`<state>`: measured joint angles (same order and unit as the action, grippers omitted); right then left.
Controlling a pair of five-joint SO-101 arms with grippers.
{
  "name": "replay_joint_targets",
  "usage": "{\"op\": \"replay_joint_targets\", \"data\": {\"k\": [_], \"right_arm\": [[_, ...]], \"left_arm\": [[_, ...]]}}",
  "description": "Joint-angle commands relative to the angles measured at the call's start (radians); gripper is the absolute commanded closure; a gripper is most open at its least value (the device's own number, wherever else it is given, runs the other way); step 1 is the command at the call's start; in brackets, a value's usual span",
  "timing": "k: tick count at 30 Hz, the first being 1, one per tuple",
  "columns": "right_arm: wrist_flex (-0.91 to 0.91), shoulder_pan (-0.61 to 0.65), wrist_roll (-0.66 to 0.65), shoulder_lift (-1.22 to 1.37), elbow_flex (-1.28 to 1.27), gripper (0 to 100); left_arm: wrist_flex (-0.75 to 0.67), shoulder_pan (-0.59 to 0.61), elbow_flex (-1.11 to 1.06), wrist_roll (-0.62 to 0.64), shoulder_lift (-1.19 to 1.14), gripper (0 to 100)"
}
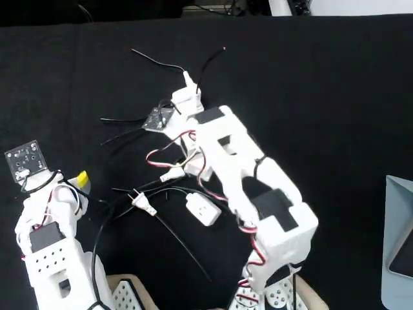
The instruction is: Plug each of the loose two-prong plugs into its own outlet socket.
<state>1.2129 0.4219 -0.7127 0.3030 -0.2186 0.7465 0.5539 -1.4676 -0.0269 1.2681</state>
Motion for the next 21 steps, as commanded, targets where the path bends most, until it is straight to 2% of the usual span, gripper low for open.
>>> {"op": "replay_joint_targets", "data": {"k": [1, 3, 7, 12, 21], "right_arm": [[0.008, -0.038, -0.046, 0.030, 0.058, 75.6], [0.003, -0.043, -0.054, 0.038, 0.059, 80.7], [0.005, -0.035, -0.052, 0.036, 0.071, 98.2], [0.063, -0.049, -0.032, 0.035, 0.116, 98.8], [0.106, -0.121, 0.196, -0.183, 0.085, 98.7]], "left_arm": [[0.002, 0.002, 0.021, -0.009, 0.014, 71], [0.002, 0.002, 0.021, -0.009, 0.014, 71], [0.002, 0.002, 0.021, -0.009, 0.014, 71], [0.002, 0.002, 0.021, -0.009, 0.014, 71], [0.003, -0.016, 0.019, -0.009, 0.014, 71]]}}
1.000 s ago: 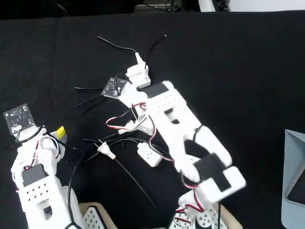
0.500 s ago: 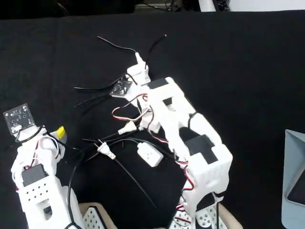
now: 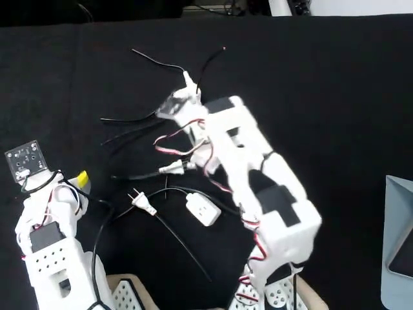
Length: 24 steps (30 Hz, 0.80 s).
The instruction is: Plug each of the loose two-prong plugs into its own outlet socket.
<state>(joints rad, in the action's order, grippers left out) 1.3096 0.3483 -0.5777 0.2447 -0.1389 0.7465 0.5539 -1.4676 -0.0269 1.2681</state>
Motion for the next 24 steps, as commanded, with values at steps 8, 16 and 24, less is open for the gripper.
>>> {"op": "replay_joint_targets", "data": {"k": [8, 16, 24], "right_arm": [[-0.074, -0.138, 0.241, -0.430, -0.193, 98.7], [-0.273, -0.236, 0.368, -0.521, -0.475, 98.7], [-0.434, -0.210, 0.370, -0.519, -0.680, 91.6]], "left_arm": [[0.003, -0.018, 0.019, -0.009, 0.014, 71], [0.003, -0.018, 0.019, -0.009, 0.014, 71], [0.002, -0.018, 0.019, -0.009, 0.014, 71]]}}
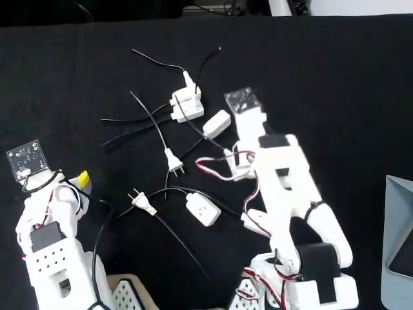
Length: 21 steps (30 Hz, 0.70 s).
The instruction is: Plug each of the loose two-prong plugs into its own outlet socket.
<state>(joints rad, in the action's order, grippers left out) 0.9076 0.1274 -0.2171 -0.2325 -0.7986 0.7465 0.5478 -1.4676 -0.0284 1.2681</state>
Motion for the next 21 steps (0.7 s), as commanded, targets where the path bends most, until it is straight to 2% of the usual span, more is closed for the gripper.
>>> {"op": "replay_joint_targets", "data": {"k": [1, 4, 14, 21], "right_arm": [[-0.023, 0.018, 0.009, -0.042, -0.028, 88.3], [0.008, 0.040, 0.008, -0.044, -0.033, 83.5], [0.012, 0.055, -0.023, -0.030, 0.041, 83.4], [0.014, 0.049, -0.075, 0.136, 0.145, 83.6]], "left_arm": [[0.002, -0.012, 0.019, -0.008, 0.014, 71], [0.002, -0.012, 0.019, -0.008, 0.014, 71], [0.002, -0.012, 0.019, -0.008, 0.014, 71], [0.002, -0.012, 0.019, -0.008, 0.014, 71]]}}
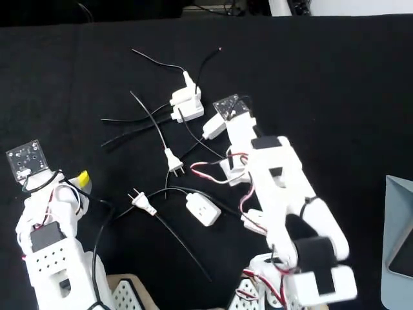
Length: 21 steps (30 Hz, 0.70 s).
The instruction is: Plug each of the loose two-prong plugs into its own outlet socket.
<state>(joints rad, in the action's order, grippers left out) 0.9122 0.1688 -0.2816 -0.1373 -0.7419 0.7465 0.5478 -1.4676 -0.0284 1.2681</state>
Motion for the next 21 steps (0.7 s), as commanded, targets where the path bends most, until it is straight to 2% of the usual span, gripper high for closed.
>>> {"op": "replay_joint_targets", "data": {"k": [1, 4, 10, 17, 21], "right_arm": [[0.009, 0.008, -0.012, 0.058, 0.104, 83.6], [0.009, 0.011, -0.014, 0.096, 0.139, 84.4], [0.017, 0.005, -0.087, 0.107, 0.145, 96.7], [0.183, -0.023, -0.117, 0.111, 0.196, 88.7], [0.206, -0.025, -0.117, 0.114, 0.214, 88.8]], "left_arm": [[0.002, -0.012, 0.019, -0.008, 0.014, 71], [0.003, -0.012, 0.019, -0.008, 0.014, 71], [0.003, -0.012, 0.019, -0.008, 0.014, 71], [0.003, -0.012, 0.019, -0.008, 0.014, 71], [0.003, -0.012, 0.019, -0.008, 0.014, 71]]}}
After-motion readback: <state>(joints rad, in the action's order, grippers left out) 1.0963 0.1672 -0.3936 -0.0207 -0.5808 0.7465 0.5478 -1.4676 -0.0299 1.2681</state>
